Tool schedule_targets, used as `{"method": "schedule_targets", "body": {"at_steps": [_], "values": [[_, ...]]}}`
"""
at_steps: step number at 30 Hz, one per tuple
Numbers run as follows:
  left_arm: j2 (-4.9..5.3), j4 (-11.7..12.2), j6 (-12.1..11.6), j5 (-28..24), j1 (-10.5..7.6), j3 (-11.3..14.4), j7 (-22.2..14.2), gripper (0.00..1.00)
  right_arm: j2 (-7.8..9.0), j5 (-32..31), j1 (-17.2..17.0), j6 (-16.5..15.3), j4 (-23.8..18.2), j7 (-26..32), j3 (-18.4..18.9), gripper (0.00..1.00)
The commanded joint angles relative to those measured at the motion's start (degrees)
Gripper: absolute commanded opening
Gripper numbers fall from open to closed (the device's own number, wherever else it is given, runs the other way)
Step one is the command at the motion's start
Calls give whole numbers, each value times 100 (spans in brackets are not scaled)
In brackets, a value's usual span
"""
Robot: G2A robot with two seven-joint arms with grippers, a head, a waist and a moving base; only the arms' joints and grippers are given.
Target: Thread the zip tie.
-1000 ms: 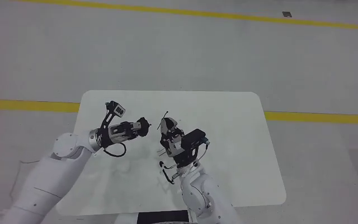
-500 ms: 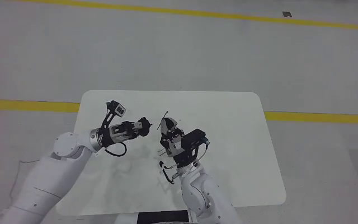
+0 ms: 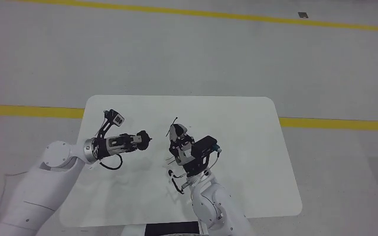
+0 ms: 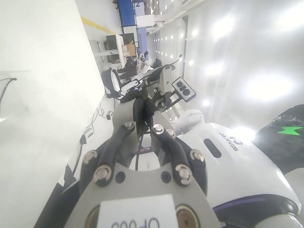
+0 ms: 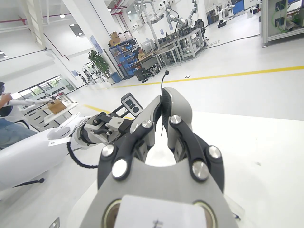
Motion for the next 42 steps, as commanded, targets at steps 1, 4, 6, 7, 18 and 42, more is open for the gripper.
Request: {"method": "schedule_targets", "body": {"at_steps": [1,4,6,7,18,42], "values": [[23,29,-15,42,14,-55,-105,0,0,0,0,0,0,0,0,0],[48,98,-41,2,2,-112,-316,0,0,0,0,0,0,0,0,0],[58,132,-49,-43,-17,-119,-453,0,0,0,0,0,0,0,0,0],[65,157,-52,-55,-32,-125,-532,0,0,0,0,0,0,0,0,0],[92,237,-54,-83,-119,-100,-994,0,-1,-44,-53,113,-58,-154,-80,0],[92,237,-54,-83,-119,-100,-994,0,343,-431,325,1506,446,-1375,-1425,0]]}}
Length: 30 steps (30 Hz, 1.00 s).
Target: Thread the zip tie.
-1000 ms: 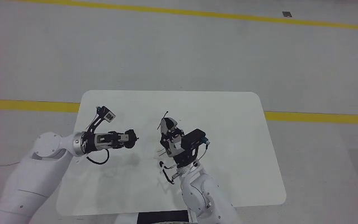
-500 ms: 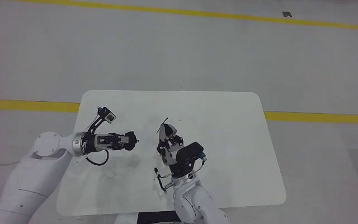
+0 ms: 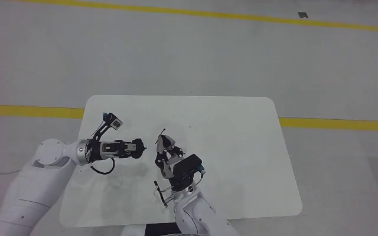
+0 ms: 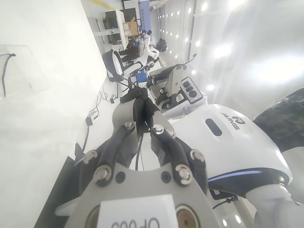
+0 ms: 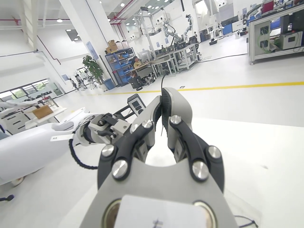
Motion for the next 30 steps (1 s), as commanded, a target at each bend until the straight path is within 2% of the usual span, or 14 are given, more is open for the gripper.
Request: {"method": "schedule_targets", "body": {"at_steps": [1,3,12,14,16,18,21,26,30], "values": [[0,0,0,0,0,0,0,0,38,27,67,96,19,-84,-87,0],[0,0,0,0,0,0,0,0,55,87,90,180,-13,-252,-110,0],[-2,-14,-1,-6,1,6,36,0,55,87,90,180,-13,-252,-110,0],[-21,-176,-21,-22,12,21,146,0,55,87,90,180,-13,-252,-110,0],[-23,-275,-21,334,-3,-68,236,0,55,87,90,180,-13,-252,-110,0],[-49,-354,-21,586,53,-154,433,0,55,87,90,180,-13,-252,-110,0],[-93,-464,-21,911,100,-280,484,0,55,87,90,180,-13,-252,-110,0],[-201,-593,-21,1133,144,-507,413,0,55,87,90,180,-13,-252,-110,0],[-323,-603,-21,1196,176,-681,318,0,55,87,90,180,-13,-252,-110,0]]}}
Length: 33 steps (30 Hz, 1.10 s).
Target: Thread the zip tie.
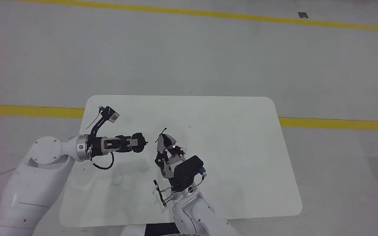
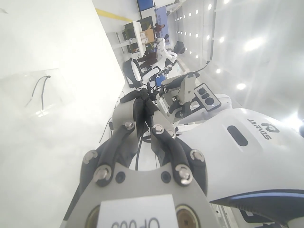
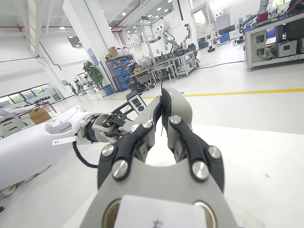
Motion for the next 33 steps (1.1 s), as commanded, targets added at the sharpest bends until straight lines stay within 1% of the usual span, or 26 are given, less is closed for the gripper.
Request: {"method": "schedule_targets", "body": {"at_steps": [1,10,19,21,33], "values": [[-62,13,0,31,7,-75,-47,0,0,0,0,0,0,0,0,0],[-351,111,0,138,-19,-286,-216,0,0,0,0,0,0,0,0,0],[-605,137,0,305,-108,-382,-330,0,0,0,0,0,0,0,0,0],[-659,168,0,264,-99,-377,-449,0,0,0,0,0,0,0,0,0],[-666,178,0,256,-101,-381,-466,0,0,0,0,0,0,0,0,0]]}}
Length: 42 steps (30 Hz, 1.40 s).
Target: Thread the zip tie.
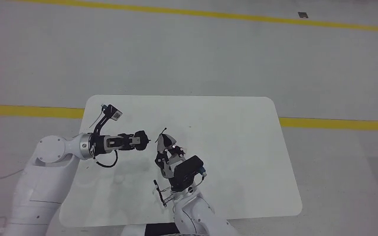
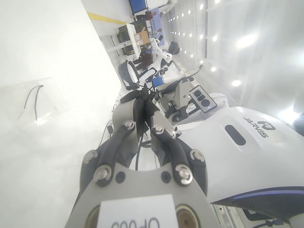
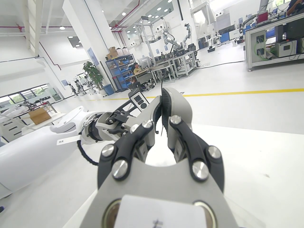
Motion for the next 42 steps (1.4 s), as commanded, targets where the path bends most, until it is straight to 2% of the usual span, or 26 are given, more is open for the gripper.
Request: {"method": "schedule_targets", "body": {"at_steps": [1,22,42], "values": [[0,0,0,0,0,0,0,0,0,0,0,0,0,0,0,0],[0,0,0,0,0,0,0,0,1,24,29,-31,7,12,19,0],[0,0,0,0,0,0,0,0,-21,247,451,377,463,-605,-435,0]]}}
